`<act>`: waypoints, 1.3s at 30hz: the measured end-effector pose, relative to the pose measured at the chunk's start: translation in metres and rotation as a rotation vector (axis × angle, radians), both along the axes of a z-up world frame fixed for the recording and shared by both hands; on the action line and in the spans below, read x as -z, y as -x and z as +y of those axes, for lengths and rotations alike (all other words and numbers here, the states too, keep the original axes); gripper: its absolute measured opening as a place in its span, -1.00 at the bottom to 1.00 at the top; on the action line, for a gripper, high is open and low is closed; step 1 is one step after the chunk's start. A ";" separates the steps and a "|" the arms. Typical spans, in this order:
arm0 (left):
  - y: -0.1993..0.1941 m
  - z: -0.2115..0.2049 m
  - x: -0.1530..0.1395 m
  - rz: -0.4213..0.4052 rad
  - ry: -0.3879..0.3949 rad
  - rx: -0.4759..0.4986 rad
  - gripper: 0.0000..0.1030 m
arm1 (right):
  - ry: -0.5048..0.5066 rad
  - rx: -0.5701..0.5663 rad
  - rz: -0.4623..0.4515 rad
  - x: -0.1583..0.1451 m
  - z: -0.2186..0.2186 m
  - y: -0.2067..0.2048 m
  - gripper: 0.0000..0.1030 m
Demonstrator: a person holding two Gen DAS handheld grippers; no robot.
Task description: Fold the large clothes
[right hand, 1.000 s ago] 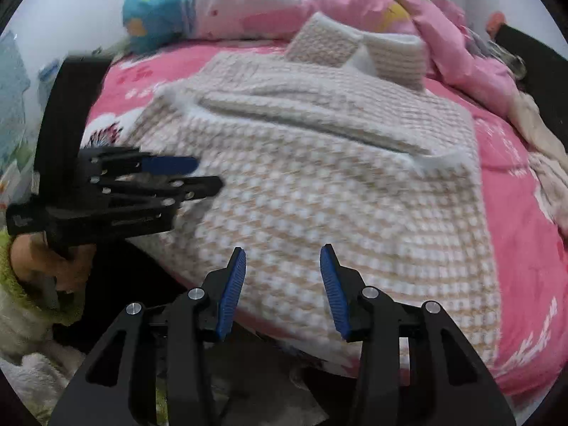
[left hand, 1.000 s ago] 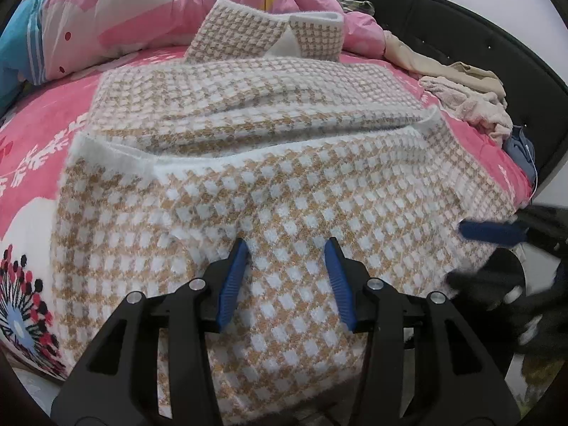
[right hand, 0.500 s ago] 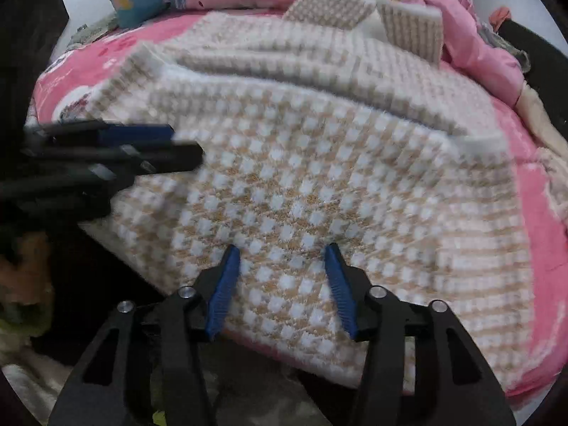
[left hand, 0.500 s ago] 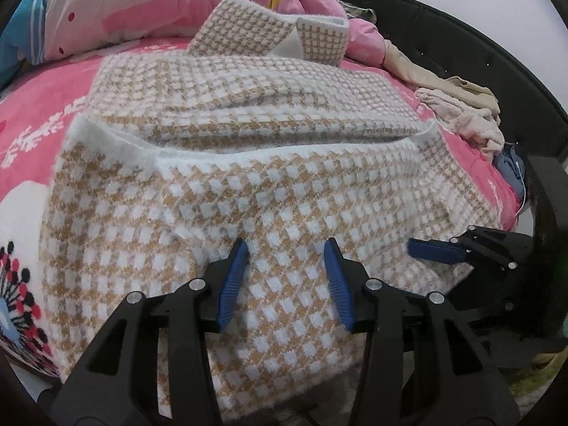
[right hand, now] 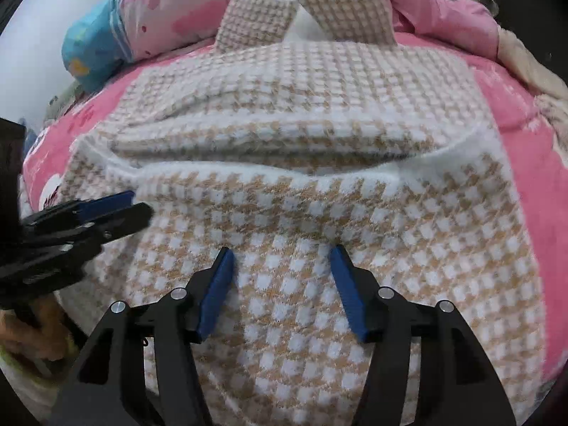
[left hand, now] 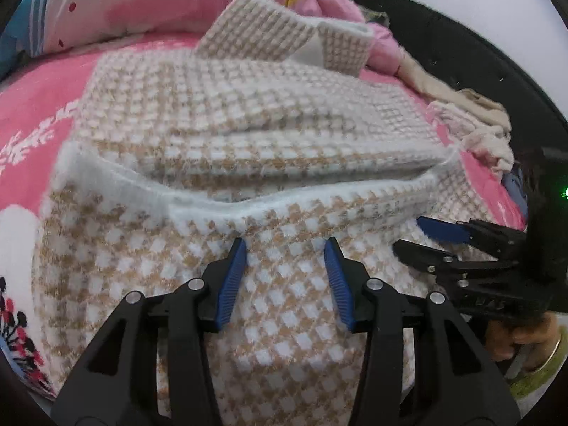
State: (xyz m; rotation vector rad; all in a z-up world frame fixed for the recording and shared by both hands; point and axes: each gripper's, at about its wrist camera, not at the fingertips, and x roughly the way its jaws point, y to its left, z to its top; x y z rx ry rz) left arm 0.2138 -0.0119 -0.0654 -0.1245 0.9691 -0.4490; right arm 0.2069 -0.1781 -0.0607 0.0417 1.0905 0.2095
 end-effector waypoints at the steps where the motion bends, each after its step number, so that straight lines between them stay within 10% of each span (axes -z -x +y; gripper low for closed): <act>1: 0.002 0.001 -0.006 -0.010 0.000 0.004 -0.14 | 0.012 -0.001 -0.011 -0.008 -0.001 0.002 0.07; 19: -0.003 0.074 -0.008 0.002 0.031 -0.246 0.02 | 0.009 0.258 -0.006 0.004 -0.088 0.001 0.13; 29: 0.004 0.067 -0.026 -0.019 0.000 -0.270 0.05 | -0.062 0.194 -0.064 -0.035 -0.070 0.025 0.40; 39: 0.011 0.018 -0.040 -0.043 -0.126 -0.174 0.62 | -0.030 0.029 -0.087 -0.041 -0.016 0.027 0.68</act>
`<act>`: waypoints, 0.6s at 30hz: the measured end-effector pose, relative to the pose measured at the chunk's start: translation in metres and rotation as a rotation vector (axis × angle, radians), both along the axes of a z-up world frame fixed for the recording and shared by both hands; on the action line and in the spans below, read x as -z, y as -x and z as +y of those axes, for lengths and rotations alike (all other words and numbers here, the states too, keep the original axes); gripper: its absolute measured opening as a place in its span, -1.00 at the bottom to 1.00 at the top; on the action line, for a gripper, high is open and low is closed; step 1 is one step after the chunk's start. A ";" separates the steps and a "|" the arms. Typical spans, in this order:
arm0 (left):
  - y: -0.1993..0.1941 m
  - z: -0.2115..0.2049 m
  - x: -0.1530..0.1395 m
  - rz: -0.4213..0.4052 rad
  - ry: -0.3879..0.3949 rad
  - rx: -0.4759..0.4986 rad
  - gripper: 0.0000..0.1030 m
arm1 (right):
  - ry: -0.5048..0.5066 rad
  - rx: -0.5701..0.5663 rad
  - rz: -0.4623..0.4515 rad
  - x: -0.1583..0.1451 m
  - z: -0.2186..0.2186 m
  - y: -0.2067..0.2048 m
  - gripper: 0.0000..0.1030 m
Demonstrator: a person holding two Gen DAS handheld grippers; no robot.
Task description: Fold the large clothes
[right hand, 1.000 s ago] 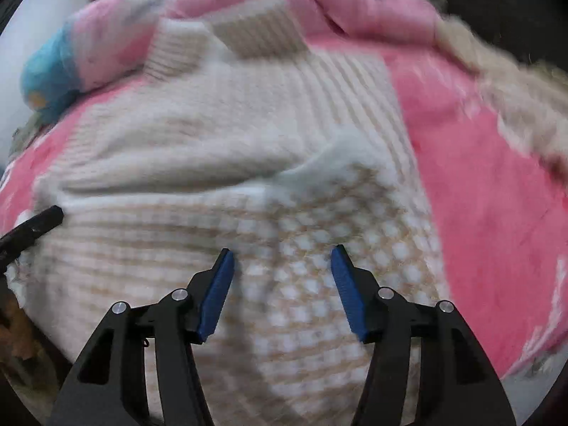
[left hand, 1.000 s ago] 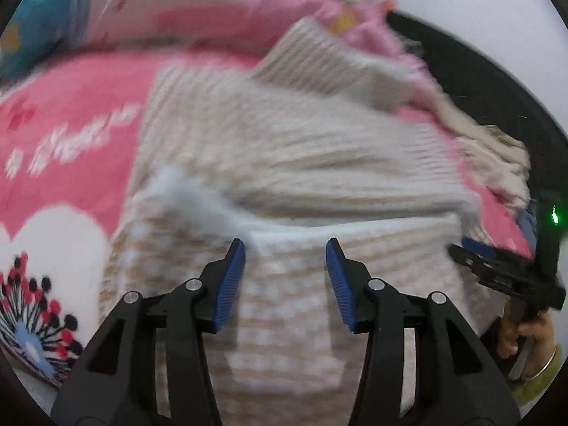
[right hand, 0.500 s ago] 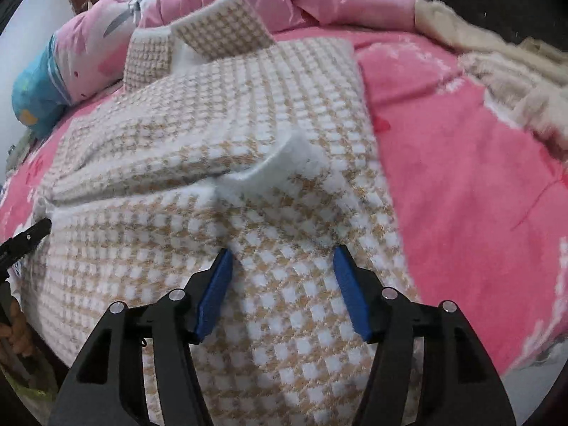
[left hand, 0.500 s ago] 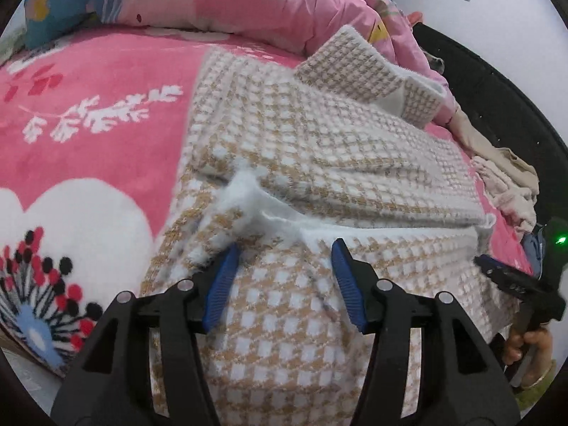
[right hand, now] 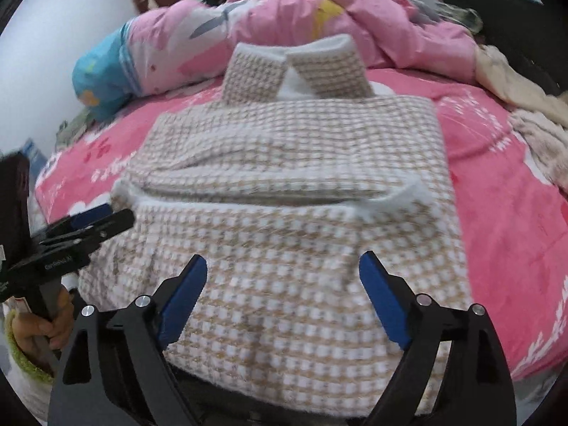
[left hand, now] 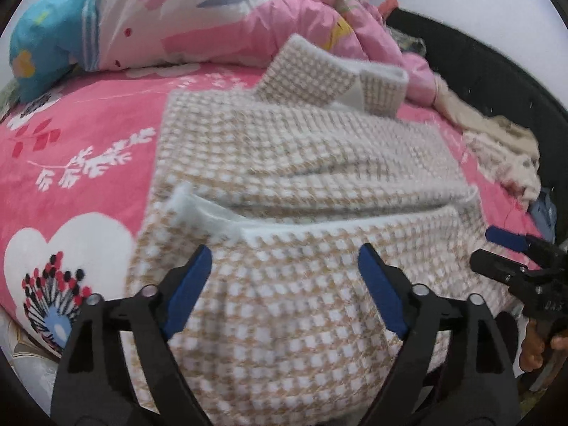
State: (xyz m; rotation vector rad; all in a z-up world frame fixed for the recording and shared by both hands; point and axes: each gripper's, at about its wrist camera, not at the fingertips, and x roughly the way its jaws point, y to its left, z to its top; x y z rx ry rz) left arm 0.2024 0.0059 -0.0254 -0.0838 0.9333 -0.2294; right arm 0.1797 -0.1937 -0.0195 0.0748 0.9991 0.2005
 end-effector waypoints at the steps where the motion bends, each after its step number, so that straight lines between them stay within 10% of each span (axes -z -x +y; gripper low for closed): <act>1: -0.002 -0.003 0.006 0.017 -0.015 0.005 0.63 | 0.015 -0.008 0.009 0.006 0.004 -0.001 0.69; 5: -0.007 -0.019 0.032 0.055 -0.097 -0.002 0.76 | 0.076 -0.013 0.086 0.048 0.013 -0.011 0.87; 18: -0.007 -0.018 0.032 0.051 -0.089 -0.015 0.81 | 0.056 -0.018 0.088 0.044 0.012 -0.008 0.88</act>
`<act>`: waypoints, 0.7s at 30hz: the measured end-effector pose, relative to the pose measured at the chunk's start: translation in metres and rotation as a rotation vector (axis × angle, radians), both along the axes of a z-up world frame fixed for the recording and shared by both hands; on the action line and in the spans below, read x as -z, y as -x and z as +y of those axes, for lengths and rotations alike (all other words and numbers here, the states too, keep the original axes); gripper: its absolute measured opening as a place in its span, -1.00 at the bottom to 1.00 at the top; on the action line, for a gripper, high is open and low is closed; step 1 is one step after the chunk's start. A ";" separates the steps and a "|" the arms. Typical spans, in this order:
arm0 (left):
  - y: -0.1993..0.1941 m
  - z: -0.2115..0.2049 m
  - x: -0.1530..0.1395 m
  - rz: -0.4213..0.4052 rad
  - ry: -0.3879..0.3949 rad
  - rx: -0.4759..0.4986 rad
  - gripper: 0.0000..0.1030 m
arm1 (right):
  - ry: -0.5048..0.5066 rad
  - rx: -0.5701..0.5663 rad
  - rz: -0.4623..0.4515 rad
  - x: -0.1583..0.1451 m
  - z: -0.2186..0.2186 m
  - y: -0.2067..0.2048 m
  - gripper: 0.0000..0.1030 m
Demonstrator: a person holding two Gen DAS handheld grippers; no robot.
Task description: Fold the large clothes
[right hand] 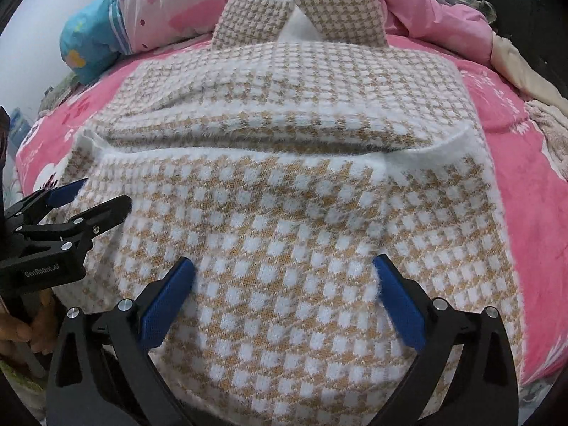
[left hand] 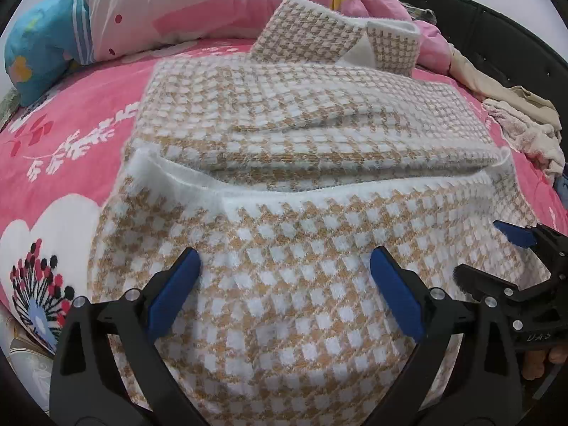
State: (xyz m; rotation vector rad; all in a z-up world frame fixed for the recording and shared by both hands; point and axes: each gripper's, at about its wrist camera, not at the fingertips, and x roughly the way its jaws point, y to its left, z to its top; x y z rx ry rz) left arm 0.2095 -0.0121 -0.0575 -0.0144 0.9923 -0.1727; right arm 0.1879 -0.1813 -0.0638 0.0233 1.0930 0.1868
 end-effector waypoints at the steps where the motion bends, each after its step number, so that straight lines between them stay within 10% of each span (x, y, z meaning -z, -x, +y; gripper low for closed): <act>1: 0.000 0.000 0.000 0.001 0.001 0.000 0.82 | 0.000 -0.001 0.002 0.000 0.000 0.000 0.88; 21: -0.002 -0.001 0.000 0.004 0.003 -0.007 0.84 | 0.000 -0.002 0.002 0.002 -0.001 -0.001 0.88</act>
